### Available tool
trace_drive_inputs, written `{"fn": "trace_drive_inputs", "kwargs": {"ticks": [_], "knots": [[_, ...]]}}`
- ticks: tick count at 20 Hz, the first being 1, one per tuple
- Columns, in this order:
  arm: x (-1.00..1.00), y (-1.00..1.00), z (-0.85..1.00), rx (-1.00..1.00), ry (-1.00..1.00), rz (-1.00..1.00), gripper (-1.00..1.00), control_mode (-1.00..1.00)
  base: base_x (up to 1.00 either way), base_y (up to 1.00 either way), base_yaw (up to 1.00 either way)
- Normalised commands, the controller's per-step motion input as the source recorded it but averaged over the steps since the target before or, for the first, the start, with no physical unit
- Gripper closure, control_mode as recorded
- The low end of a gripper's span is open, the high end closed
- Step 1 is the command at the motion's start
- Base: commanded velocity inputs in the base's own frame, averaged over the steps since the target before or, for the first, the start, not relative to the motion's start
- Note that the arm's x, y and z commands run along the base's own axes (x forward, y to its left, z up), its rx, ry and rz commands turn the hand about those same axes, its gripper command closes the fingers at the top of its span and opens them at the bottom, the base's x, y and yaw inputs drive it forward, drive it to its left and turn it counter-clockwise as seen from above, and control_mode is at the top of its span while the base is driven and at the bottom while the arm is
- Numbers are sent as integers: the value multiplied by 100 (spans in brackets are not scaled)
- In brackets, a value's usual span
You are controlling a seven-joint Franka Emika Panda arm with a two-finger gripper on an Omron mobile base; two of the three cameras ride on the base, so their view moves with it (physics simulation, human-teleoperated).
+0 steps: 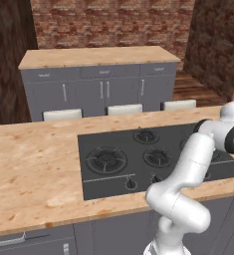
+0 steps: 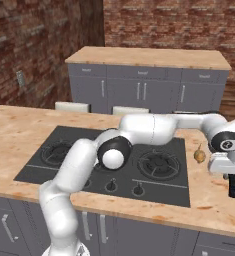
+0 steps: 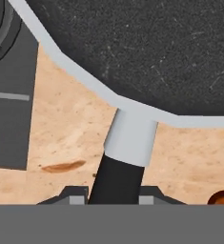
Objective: Place the pan on the front center burner on the stove. Then place the tomato and the onion in the pan and turn on the front center burner.
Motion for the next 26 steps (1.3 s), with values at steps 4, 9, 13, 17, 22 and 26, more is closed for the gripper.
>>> {"fn": "trace_drive_inputs", "kwargs": {"ticks": [4, 9, 13, 17, 22, 26], "knots": [[-16, 52, 39, -5, -4, 8, 100, -100, 0, 0, 0], [-7, 90, 26, -9, -6, 6, 100, -100, 0, 0, 0], [0, 100, 19, -14, -15, 4, 100, -100, 0, 0, 0], [0, 100, 10, -14, -18, 5, 100, -100, 0, 0, 0], [0, 90, 0, -10, -14, 8, 100, -100, 0, 0, 0], [0, 67, 0, -7, -11, 13, 100, -100, 0, 0, 0]]}}
